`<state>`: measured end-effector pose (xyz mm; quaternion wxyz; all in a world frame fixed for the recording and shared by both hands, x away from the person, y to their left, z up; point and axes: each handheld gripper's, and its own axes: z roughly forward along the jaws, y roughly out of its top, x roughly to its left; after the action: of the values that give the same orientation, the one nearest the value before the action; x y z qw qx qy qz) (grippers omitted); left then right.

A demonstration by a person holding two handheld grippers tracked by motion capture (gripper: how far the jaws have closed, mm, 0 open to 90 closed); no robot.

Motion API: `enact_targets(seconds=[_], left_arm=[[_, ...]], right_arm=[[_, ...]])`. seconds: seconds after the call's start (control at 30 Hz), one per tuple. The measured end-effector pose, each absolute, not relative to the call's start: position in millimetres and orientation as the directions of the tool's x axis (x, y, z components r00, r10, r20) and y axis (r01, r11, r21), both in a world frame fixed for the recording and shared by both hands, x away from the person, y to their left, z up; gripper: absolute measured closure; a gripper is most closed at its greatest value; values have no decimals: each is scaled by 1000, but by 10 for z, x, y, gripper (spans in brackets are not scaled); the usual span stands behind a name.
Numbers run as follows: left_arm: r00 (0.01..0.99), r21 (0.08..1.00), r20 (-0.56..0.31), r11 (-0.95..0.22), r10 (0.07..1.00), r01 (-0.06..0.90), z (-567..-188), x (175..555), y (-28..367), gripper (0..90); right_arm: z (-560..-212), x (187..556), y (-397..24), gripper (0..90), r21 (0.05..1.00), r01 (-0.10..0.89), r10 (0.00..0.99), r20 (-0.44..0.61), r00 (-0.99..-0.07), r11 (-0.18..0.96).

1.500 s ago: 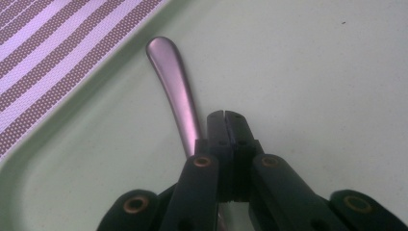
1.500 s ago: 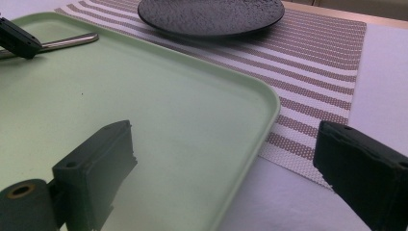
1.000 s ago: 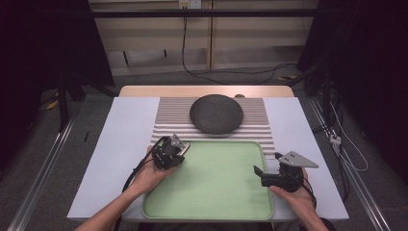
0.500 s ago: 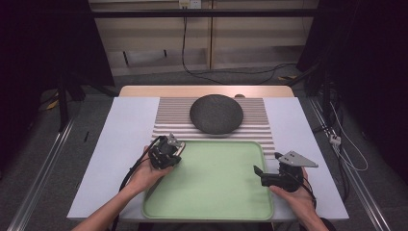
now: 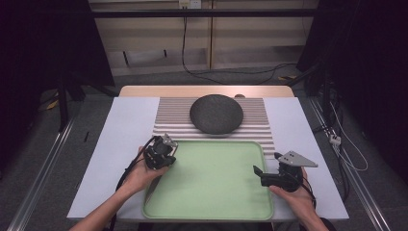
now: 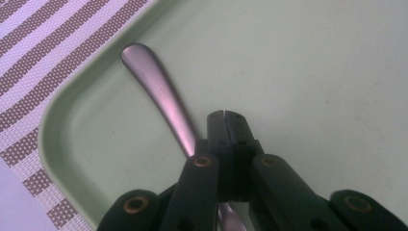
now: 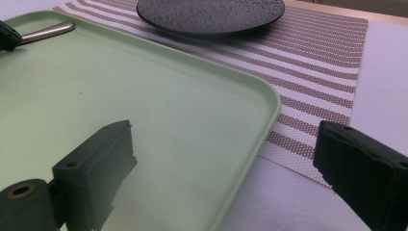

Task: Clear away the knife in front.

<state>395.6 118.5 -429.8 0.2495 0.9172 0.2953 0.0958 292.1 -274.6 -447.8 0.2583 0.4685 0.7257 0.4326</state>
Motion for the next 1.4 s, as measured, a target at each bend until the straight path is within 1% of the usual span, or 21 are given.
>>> enact_targets(seconds=[0.2, 0.57, 0.93, 1.07, 1.13, 1.23, 1.27, 1.3, 1.33, 1.37, 1.4], left_arm=[[795, 516, 29, -690, 606, 507, -4299, 3946, 1260, 900], [774, 524, 67, -682, 630, 510, -4307, 3904, 1388, 900], [773, 542, 79, -678, 629, 496, -4322, 3833, 1479, 900], [770, 559, 61, -661, 635, 500, -4333, 3831, 1505, 900], [770, 554, 46, -657, 637, 511, -4325, 3838, 1514, 900], [766, 565, 47, -650, 641, 509, -4333, 3842, 1518, 897], [764, 573, 42, -642, 644, 509, -4333, 3844, 1518, 830], [761, 578, 42, -638, 647, 509, -4328, 3846, 1520, 811], [762, 586, 37, -632, 647, 507, -4322, 3847, 1522, 811], [762, 602, 29, -620, 646, 503, -4310, 3845, 1528, 737], [768, 617, 17, -611, 641, 496, -4295, 3843, 1534, 737]], right_arm=[[-4479, 2924, -2745, 68, 870, 454, 902, 28, -430, 190], [-4480, 2923, -2743, 68, 869, 456, 903, 25, -429, 192], [-4478, 2920, -2743, 68, 869, 456, 903, 24, -430, 194], [-4477, 2919, -2742, 68, 869, 455, 902, 24, -430, 194], [-4477, 2919, -2744, 68, 869, 455, 903, 25, -429, 192], [-4477, 2920, -2742, 68, 869, 455, 902, 26, -430, 192], [-4475, 2919, -2743, 68, 869, 456, 903, 27, -429, 191], [-4475, 2919, -2744, 68, 869, 456, 903, 27, -428, 190], [-4475, 2919, -2744, 68, 869, 456, 903, 27, -428, 190], [-4475, 2918, -2745, 68, 870, 455, 903, 26, -429, 191], [-4475, 2918, -2745, 68, 870, 455, 903, 26, -429, 191]])
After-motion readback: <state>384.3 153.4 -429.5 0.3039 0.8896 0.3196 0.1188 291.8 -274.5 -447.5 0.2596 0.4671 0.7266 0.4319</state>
